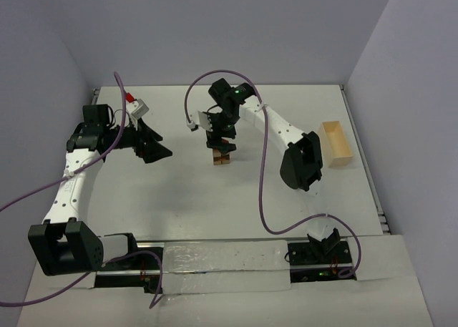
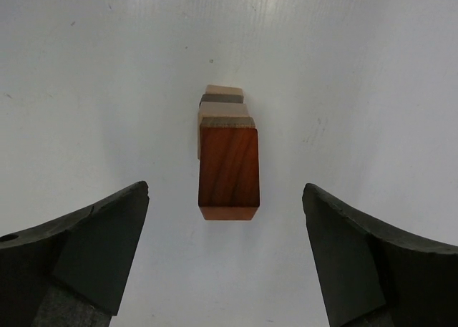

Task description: Build the wood block tower

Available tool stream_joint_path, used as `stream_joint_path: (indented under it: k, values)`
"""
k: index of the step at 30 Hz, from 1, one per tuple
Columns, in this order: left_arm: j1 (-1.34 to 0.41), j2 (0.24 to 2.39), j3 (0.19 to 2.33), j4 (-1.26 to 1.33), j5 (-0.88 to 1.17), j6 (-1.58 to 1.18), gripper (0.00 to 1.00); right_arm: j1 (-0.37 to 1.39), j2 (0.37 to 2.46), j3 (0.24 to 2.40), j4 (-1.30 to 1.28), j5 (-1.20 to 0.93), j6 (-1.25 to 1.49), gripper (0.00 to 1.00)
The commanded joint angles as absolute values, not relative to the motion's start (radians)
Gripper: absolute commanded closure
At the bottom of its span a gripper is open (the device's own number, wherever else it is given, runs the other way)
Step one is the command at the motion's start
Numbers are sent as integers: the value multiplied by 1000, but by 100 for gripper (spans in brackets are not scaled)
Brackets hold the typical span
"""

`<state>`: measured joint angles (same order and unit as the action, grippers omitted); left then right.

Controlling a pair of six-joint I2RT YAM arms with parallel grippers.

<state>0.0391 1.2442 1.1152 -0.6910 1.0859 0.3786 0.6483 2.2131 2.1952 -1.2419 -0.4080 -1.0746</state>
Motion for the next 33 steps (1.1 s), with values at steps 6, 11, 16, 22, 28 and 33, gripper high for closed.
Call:
stream_joint_path:
  k: [6, 11, 16, 22, 28, 33]
  values:
    - [43, 1227, 1123, -558, 979, 237, 1, 648, 2070, 2286, -1139, -462, -912, 0]
    - [43, 1178, 1071, -400, 710, 62, 1, 552, 1864, 2132, -924, -503, -630, 0]
    - [44, 1218, 1121, -443, 516, -31, 1, 427, 1698, 1902, -772, -456, -415, 0]
    - [78, 1287, 1125, -492, 586, 44, 1, 241, 1418, 1476, -571, -274, -160, 0]
    - [117, 1242, 1055, -460, 503, 60, 1, 207, 1203, 1101, -391, -51, -26, 0]
    - [120, 1158, 966, -430, 401, 76, 1, 207, 1038, 900, -307, -43, -3, 0]
